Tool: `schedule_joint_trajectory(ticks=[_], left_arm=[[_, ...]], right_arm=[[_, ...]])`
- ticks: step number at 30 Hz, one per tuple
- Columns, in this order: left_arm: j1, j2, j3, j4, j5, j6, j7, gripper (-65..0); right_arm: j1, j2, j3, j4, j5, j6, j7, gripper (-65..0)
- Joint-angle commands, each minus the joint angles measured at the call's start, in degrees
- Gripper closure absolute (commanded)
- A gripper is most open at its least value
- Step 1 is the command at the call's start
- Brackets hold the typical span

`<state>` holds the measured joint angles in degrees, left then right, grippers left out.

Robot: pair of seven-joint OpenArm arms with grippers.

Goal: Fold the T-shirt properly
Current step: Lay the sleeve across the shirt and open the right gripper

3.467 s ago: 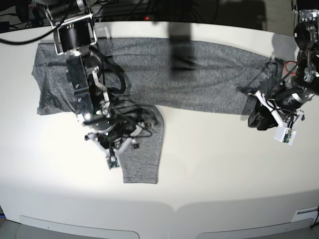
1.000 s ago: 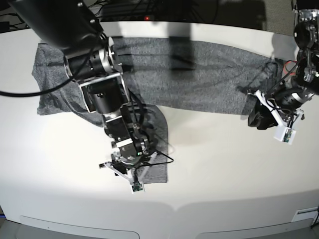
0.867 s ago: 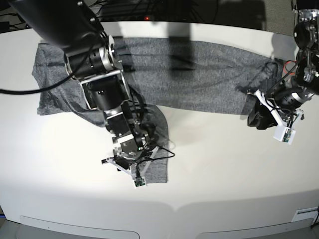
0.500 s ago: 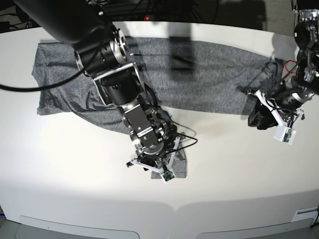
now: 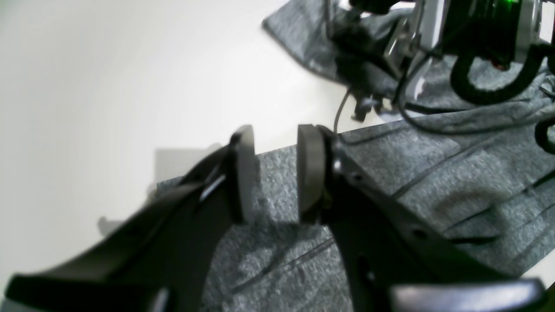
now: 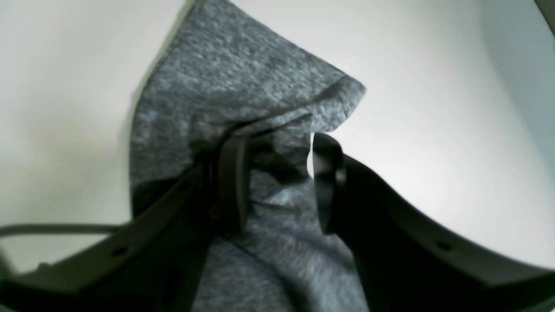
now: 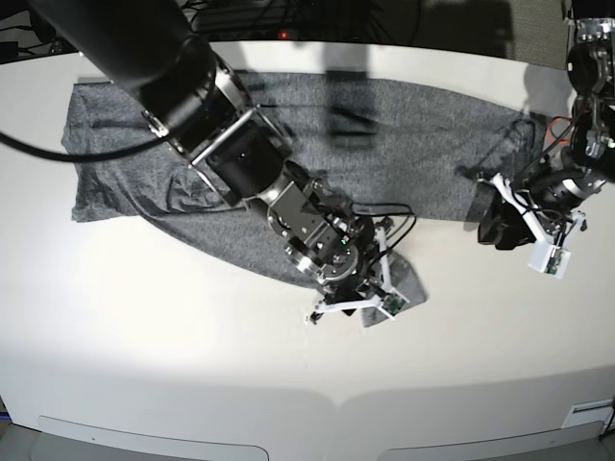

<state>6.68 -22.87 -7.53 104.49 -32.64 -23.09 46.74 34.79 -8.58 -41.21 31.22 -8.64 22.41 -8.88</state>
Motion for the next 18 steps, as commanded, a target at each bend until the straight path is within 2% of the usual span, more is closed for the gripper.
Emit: schedule_joint_trajectory(ticks=[1,5,8,16,18], left_arm=[[-0.7,-0.8,-0.4,0.9,-0.6,-0.3,-1.2,-16.8],[-0.7,-0.8,-0.4,0.9,-0.6,-0.3,-1.2,-16.8],[-0.7,-0.8,-0.4,0.9,-0.6,-0.3,-1.2,-16.8],[-0.7,-0.8,-0.4,0.9,-0.6,-0.3,-1.4,-16.8],[-0.7,-0.8,-0.4,0.9,-0.6,-0.3,-1.4,-16.8]], right_arm=[[0.6,-0.4,-0.4,0.2,0.3,4.3,-1.9,-24.6],[0.6,-0.4,-0.4,0.2,0.3,12.4,-1.0,-24.6],[0.6,-0.4,-0.4,0.2,0.3,17.0,0.9,-24.6],[0.6,-0.4,-0.4,0.8,0.3,17.4,4.9,-24.7],[0.6,-0.4,0.1,1.5,0.3,15.1,5.7,-24.7]])
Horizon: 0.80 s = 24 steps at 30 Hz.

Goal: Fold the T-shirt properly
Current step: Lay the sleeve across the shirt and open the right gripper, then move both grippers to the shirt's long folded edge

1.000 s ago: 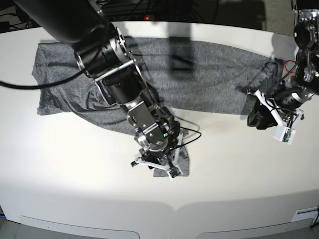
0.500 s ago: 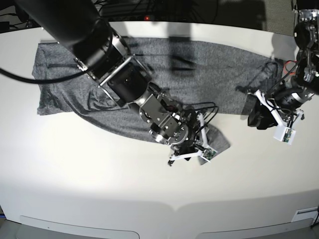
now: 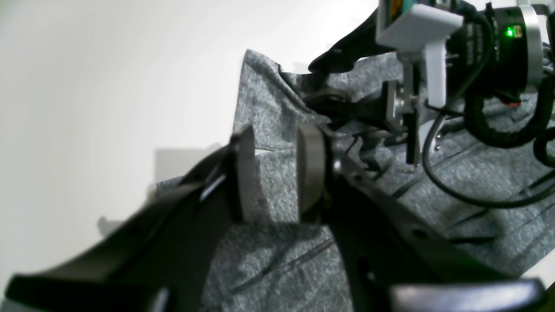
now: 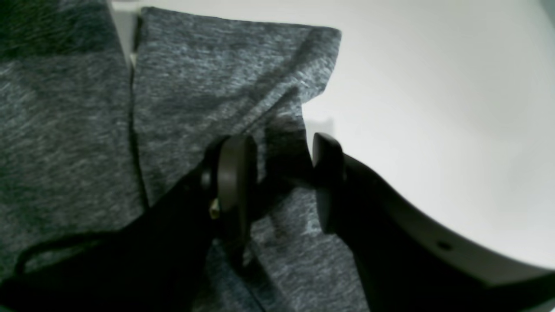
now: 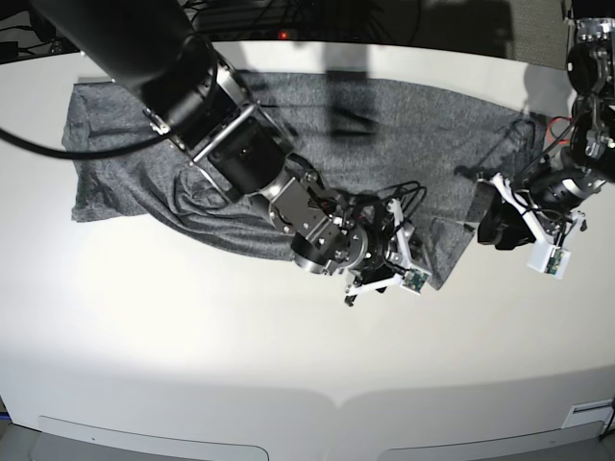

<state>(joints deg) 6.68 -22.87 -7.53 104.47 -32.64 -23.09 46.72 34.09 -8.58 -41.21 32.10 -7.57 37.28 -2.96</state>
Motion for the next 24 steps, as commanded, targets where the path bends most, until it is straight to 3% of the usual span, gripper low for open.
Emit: schedule_joint_trajectory(ticks=[1,7,13,18,20,24], left_arm=[[-0.7,-0.8,-0.4,1.0,-0.5,-0.3,-1.4,-16.8],[-1.2,-0.8,-0.4,1.0,2.7,-0.2,-1.4,-16.8],[-1.7,-0.8,-0.4,1.0,2.6,-0.3,-3.7,-16.8],[-5.6,-0.8,-0.2,0.9,2.6,-0.5,-3.5,-16.8],[-7.1,-0.8,-0.2,0.9,2.6,-0.5,-4.3,-16.8],[-8.6,-0.8,-0.2,0.9,4.4,-0.5,-4.7,-16.8]], right_arm=[[1.3,-0.4,0.7,1.2,-0.7,-0.8,-0.2,-24.7],[1.3,-0.4,9.4,5.7,3.8,-1.1,-0.3,-24.7],[1.3,-0.4,20.1,10.5,3.7,-1.0,-2.8,-24.7],[1.3,-0.4,29.5,15.7,3.9,-1.0,-13.0,-24.7],[1.3,-0.4,32.2,18.0,6.9,-1.1,-16.3,-24.7],[1.2,3.8,36.3,22.0,11.1,-1.0,-21.7,-24.7]])
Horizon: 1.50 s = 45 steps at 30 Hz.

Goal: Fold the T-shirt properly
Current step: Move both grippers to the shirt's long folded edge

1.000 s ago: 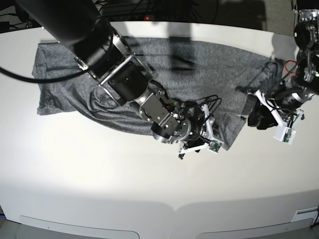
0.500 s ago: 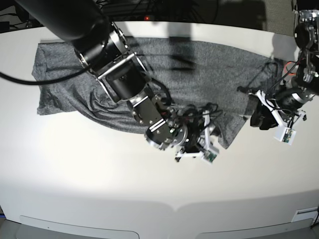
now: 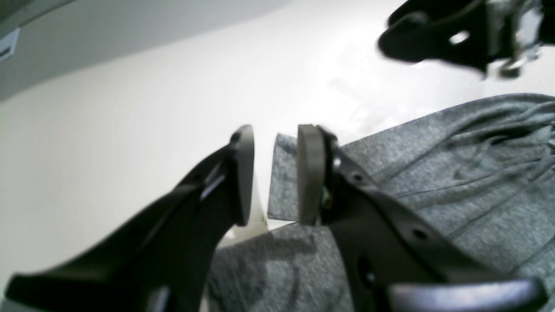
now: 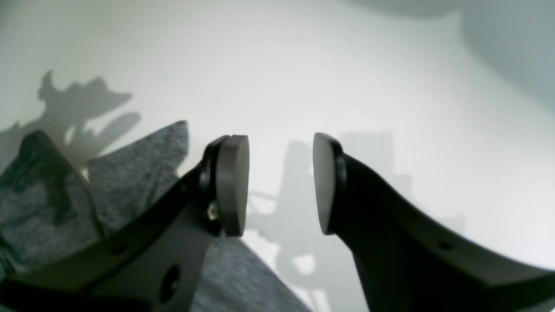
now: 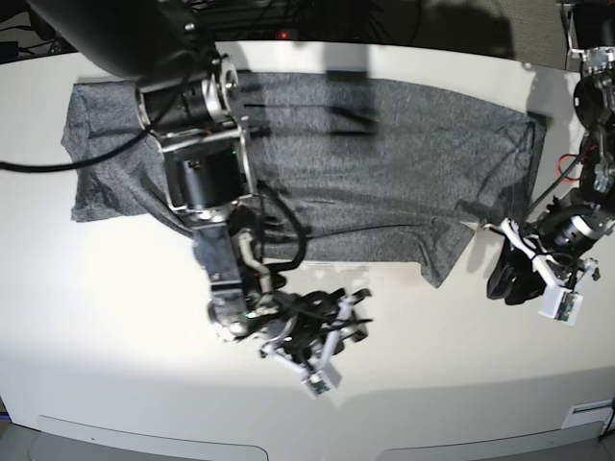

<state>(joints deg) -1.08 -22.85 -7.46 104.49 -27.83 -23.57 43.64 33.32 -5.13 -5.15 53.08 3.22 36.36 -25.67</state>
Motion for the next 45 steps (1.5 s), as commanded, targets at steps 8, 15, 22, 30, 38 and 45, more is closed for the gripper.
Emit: schedule_joint_trajectory(ticks=[8,15,22,30,38,45], left_arm=[[-1.2,-0.8,3.9,-5.4,0.9,-0.5,-5.2,-16.8],[-9.5,1.3,19.1,-18.3,9.2,-0.1,-7.8,-16.8],[-20.8,7.1,20.8,-37.5,9.9,5.0,-7.5,-16.8],[-23.7,9.9,20.8,-48.7,14.3,5.0,-9.2,-16.8],[-26.1,9.8,20.8,-45.8,14.2,5.0,-6.2,-16.8],[-27.5,9.8,20.8,-45.1,14.7,5.0,-11.3,-16.8]], right_arm=[[-5.1,9.6,8.9,9.6,2.6,0.0,-1.9,-24.6],[-16.9,15.4,15.6,19.1,8.3,0.3,-2.7,-24.6],[-24.0,17.2,19.8,24.6,10.0,0.3,-2.9,-24.6],[-25.5,17.5,20.9,24.8,12.4,1.0,-2.7,-24.6],[-25.5,17.5,20.9,24.8,12.4,1.1,-2.6,-24.6],[-25.5,17.5,20.9,24.8,12.4,1.1,-2.3,-24.6]])
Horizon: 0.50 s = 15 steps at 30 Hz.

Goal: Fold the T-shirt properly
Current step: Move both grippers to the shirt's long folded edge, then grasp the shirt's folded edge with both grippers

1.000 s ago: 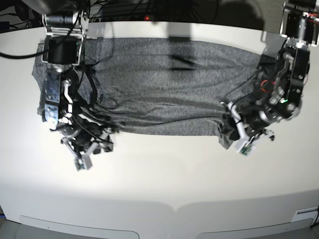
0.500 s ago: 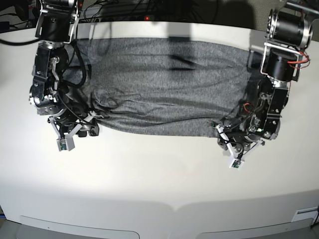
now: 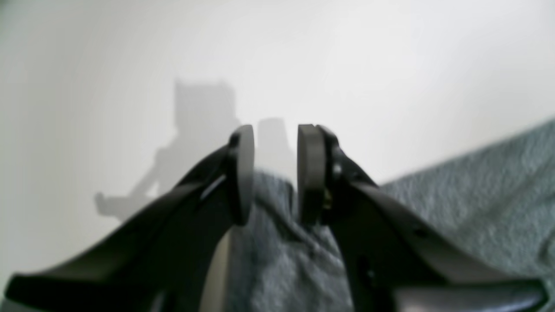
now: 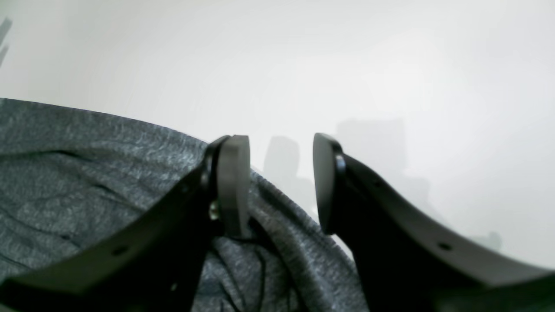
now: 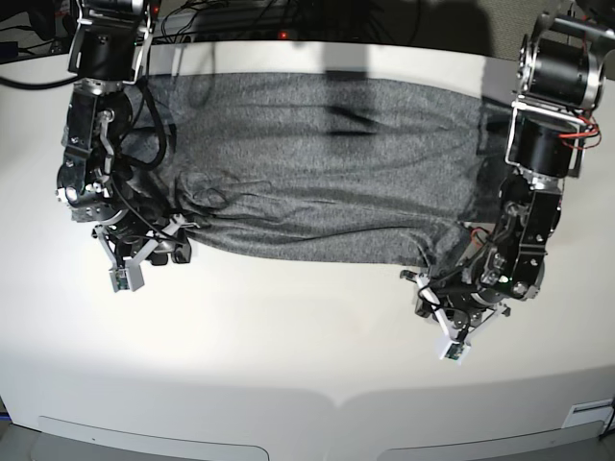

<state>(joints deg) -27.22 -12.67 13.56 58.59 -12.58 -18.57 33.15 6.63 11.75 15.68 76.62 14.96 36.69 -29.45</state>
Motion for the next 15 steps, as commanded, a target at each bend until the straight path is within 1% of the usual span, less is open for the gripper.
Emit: schedule_joint_trajectory(ticks=[1,3,8,13,15], left_arm=[[-1.3,-0.4,-0.2,0.0,0.3,0.0,-2.0,-16.7],[-1.5,-0.4,-0.2,-1.7,0.8,0.4,-2.8,-16.1],[-1.5,-0.3,-0.2,-6.2,0.2,0.5,-2.4,-16.1],[-1.4,-0.3,-0.2,-6.9,-5.2,0.5,-1.7,-16.1],[-1.3,-0.2,-0.2,-7.0,-5.3,0.4,-1.9,-16.1]], right_arm=[[1.1,0.6,0.1,1.2,0.7,0.8,1.5,-24.6],[1.1,0.6,0.1,1.2,0.7,0.8,1.4,-24.6],[1.1,0.6,0.1,1.2,0.7,0.8,1.4,-24.6],[1.1,0.6,0.1,1.2,0.7,0.8,1.4,-24.6],[1.2,0.6,0.1,1.2,0.7,0.8,1.4,-24.6]])
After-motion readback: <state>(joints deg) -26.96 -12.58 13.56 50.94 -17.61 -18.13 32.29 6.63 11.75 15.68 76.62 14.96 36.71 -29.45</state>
